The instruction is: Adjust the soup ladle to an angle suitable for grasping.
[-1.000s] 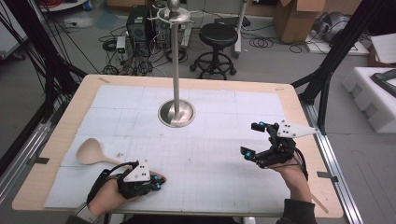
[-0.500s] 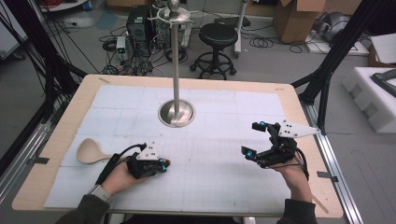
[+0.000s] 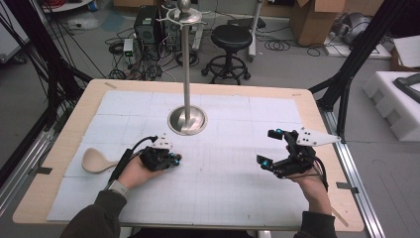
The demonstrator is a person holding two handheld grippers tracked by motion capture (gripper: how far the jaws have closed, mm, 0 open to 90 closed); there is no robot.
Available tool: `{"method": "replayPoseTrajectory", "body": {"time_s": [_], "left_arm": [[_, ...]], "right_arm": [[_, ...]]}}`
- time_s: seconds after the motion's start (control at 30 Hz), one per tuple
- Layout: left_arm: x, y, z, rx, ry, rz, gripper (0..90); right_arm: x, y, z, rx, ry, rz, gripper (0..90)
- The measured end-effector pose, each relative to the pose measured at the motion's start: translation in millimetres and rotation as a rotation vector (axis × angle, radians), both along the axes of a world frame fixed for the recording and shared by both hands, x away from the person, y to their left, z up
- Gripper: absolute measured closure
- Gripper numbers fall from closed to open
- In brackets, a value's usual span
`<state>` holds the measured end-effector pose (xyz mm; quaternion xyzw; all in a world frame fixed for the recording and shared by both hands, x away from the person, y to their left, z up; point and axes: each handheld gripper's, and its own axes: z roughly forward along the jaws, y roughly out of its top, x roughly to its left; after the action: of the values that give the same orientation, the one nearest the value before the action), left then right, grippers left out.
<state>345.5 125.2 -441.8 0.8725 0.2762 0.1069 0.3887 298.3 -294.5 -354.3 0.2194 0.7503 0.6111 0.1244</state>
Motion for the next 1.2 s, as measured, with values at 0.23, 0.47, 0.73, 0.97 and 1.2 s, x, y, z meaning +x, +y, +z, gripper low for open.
{"method": "replayPoseTrajectory", "body": {"time_s": [0.23, 0.47, 0.73, 0.97, 1.2], "left_arm": [[12.8, 5.0, -4.5, -0.055, -0.022, 0.048, 89.8], [17.5, 7.2, -6.6, -0.078, -0.034, 0.079, 89.8], [2.7, 20.8, 18.1, -0.149, -0.067, 0.093, 89.8], [-15.1, 52.3, 42.6, -0.109, -0.104, 0.044, 89.7], [-13.0, 92.9, 52.3, -0.084, -0.092, 0.038, 89.7]], "right_arm": [[-0.1, -0.3, 0.1, 0.002, 0.003, 0.002, 0.6], [0.1, 0.4, 0.0, 0.002, 0.006, 0.005, 0.6], [0.3, -2.0, -0.5, 0.009, 0.006, 0.0, 0.6], [-0.6, -3.1, -0.1, 0.011, 0.002, -0.001, 0.6], [0.1, -1.3, -0.8, 0.005, 0.008, -0.003, 0.6]]}}
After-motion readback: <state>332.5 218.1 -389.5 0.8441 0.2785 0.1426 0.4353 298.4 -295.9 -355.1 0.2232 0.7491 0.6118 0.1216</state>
